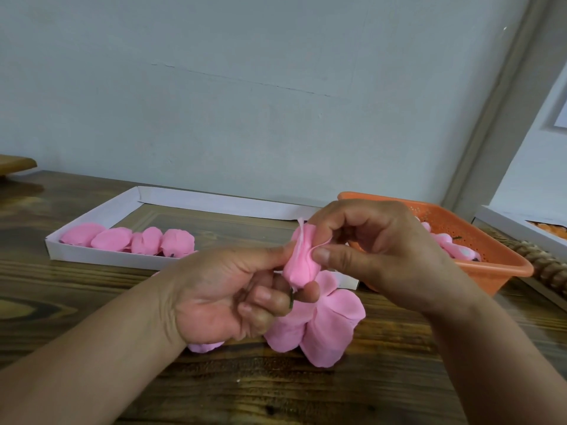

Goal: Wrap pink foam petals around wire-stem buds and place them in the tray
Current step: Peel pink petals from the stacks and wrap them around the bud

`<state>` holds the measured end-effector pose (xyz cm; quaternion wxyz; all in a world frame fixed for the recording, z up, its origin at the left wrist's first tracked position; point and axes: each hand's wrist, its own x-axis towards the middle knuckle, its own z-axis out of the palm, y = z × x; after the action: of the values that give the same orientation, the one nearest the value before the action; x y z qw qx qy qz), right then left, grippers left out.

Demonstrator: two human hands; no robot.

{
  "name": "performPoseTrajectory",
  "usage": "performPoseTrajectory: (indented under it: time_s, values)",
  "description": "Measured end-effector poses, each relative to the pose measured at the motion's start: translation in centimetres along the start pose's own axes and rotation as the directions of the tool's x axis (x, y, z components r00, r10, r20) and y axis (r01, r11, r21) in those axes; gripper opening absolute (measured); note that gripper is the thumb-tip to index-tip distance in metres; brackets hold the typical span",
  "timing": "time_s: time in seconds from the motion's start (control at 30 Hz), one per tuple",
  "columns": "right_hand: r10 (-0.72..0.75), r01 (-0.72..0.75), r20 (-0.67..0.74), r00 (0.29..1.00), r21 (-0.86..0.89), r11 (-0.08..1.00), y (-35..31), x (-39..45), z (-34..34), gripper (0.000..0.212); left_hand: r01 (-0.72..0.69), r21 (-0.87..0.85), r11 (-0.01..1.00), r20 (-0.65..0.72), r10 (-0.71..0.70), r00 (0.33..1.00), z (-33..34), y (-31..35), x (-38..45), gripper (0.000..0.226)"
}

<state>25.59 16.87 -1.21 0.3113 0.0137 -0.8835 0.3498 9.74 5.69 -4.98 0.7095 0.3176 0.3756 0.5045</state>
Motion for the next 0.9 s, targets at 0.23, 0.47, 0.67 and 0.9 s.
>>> performPoseTrajectory:
  time_s: [0.23, 0.47, 0.67, 0.9]
  values:
    - [0.022, -0.021, 0.005, 1.000, -0.070, 0.997, -0.1, -0.1, 0.2, 0.003, -0.158, 0.078, 0.984, -0.105, 0.165, 0.981, 0.4, -0.5, 0.2, 0.030]
    - [0.072, -0.070, 0.002, 0.997, -0.198, 0.978, 0.1, 0.0, 0.9, 0.002, -0.158, 0.134, 0.978, -0.173, 0.180, 0.968, -0.1, -0.3, 0.3, 0.031]
    - [0.089, -0.083, 0.008, 0.996, -0.282, 0.956, 0.1, 0.1, 1.1, 0.012, -0.154, 0.099, 0.983, -0.152, 0.168, 0.974, 1.0, -0.3, 0.3, 0.013]
    - [0.064, -0.089, -0.098, 0.993, -0.275, 0.957, 0.1, 0.2, 1.5, 0.005, -0.295, 0.098, 0.951, -0.356, 0.310, 0.882, 2.0, -0.7, 0.7, 0.022]
